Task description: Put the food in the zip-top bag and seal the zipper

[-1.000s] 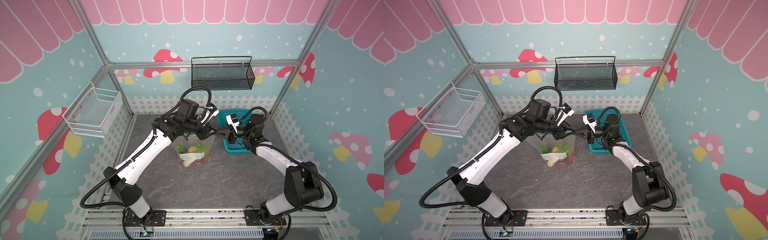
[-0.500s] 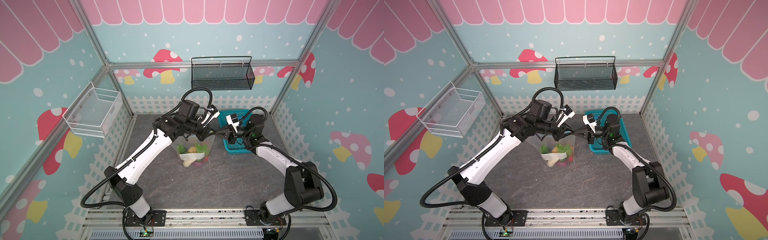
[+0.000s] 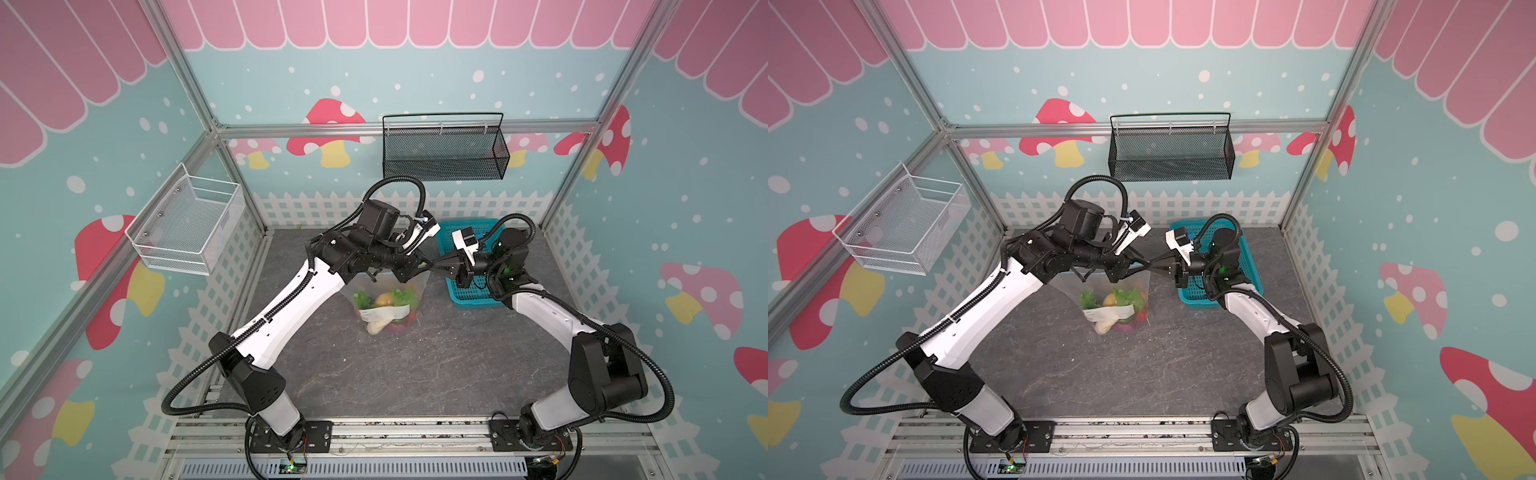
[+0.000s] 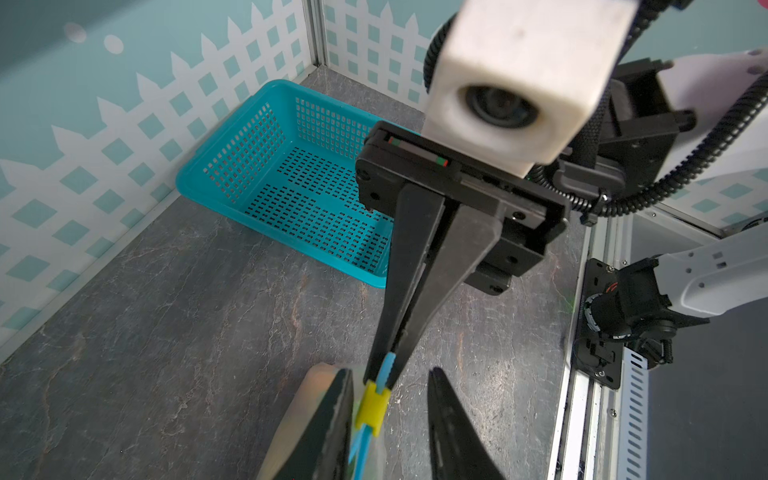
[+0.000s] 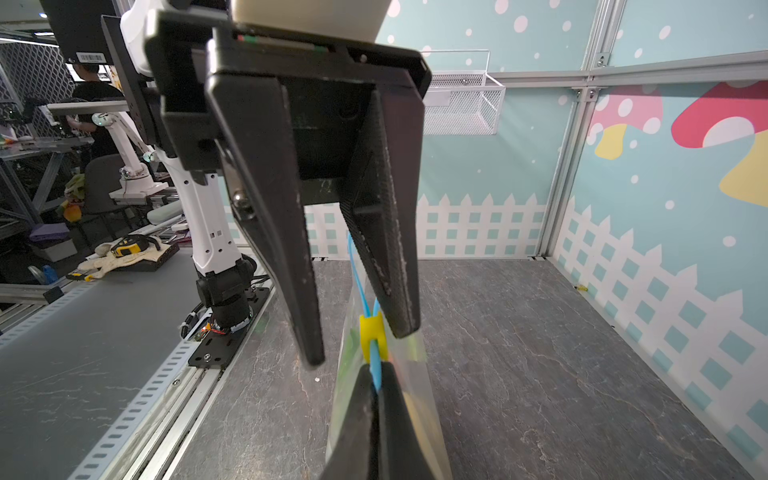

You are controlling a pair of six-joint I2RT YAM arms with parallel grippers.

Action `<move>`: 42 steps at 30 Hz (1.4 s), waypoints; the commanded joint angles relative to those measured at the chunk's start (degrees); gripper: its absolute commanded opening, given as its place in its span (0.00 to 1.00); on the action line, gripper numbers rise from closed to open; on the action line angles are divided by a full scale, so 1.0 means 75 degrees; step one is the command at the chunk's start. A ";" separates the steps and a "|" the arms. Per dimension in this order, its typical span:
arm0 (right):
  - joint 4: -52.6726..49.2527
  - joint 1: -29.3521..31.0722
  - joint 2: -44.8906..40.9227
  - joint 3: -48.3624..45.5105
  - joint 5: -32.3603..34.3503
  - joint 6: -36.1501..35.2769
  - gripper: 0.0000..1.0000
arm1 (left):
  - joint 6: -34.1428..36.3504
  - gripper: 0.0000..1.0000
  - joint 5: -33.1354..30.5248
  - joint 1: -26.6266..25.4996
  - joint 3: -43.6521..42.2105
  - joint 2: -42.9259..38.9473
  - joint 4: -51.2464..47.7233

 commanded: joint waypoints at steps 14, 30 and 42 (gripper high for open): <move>0.0291 -0.0040 0.0004 0.0234 -0.0141 -0.0073 0.00 | 0.0333 0.19 -0.0157 -0.0061 -0.0174 0.0051 -0.0181; 0.0283 -0.0093 -0.0066 0.0199 -0.0097 -0.0086 0.00 | 0.0408 0.06 -0.0645 -0.0051 -0.0453 -0.0224 -0.0203; 0.0279 -0.0197 -0.0118 0.0176 -0.0056 -0.0103 0.00 | 0.0473 0.05 -0.1173 0.0047 -0.0730 -0.0586 -0.0397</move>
